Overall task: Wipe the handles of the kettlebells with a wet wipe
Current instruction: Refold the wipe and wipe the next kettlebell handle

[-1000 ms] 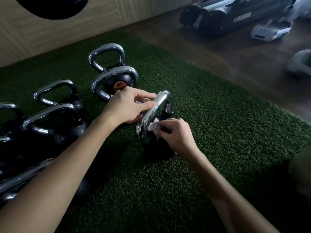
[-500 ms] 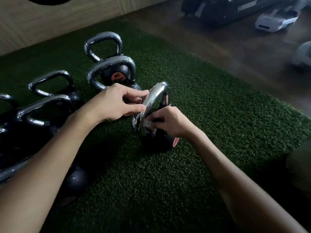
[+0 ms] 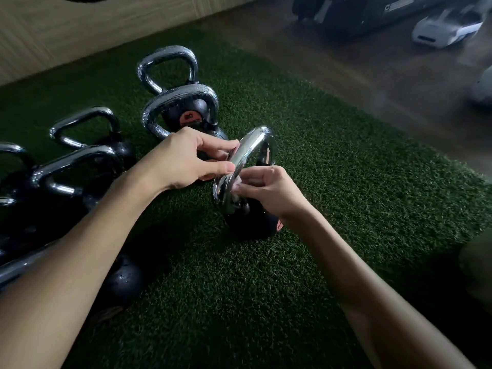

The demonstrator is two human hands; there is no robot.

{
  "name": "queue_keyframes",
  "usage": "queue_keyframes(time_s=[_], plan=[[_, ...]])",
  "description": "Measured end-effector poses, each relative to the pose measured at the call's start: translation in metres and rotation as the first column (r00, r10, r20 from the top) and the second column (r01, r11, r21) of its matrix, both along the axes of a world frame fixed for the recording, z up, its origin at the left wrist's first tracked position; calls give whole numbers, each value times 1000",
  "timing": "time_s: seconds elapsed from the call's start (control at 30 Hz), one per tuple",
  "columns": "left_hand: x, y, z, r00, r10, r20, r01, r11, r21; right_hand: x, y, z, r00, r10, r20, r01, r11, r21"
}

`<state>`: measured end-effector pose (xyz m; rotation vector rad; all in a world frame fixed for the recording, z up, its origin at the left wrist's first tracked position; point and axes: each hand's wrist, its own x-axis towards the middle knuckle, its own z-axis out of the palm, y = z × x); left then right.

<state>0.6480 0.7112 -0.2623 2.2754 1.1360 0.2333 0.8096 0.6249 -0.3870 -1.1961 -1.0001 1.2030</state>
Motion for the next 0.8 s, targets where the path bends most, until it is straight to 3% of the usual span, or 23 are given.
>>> queue_keyframes(time_s=[0.1, 0.17, 0.33, 0.5, 0.7, 0.8], plan=[[0, -2, -1, 1000, 20, 15, -21, 998, 52, -7, 0, 6, 945, -162, -284, 159, 987, -34], [1, -4, -2, 999, 36, 23, -38, 997, 72, -8, 0, 11, 915, -234, -328, 242, 970, -16], [-1, -4, -4, 998, 52, 48, -54, 998, 44, -25, -8, 7, 877, -461, -133, 465, 885, -4], [-1, -3, -5, 997, 59, 49, -61, 997, 42, -23, 4, 8, 756, -654, -40, 655, 753, 66], [-2, -4, -7, 994, 68, 81, -71, 997, 36, -28, 2, -1, 687, -725, 52, 713, 687, 142], [-4, -5, -9, 991, 80, 111, -81, 997, 8, -23, 10, 1, 606, -786, 123, 754, 617, 224]])
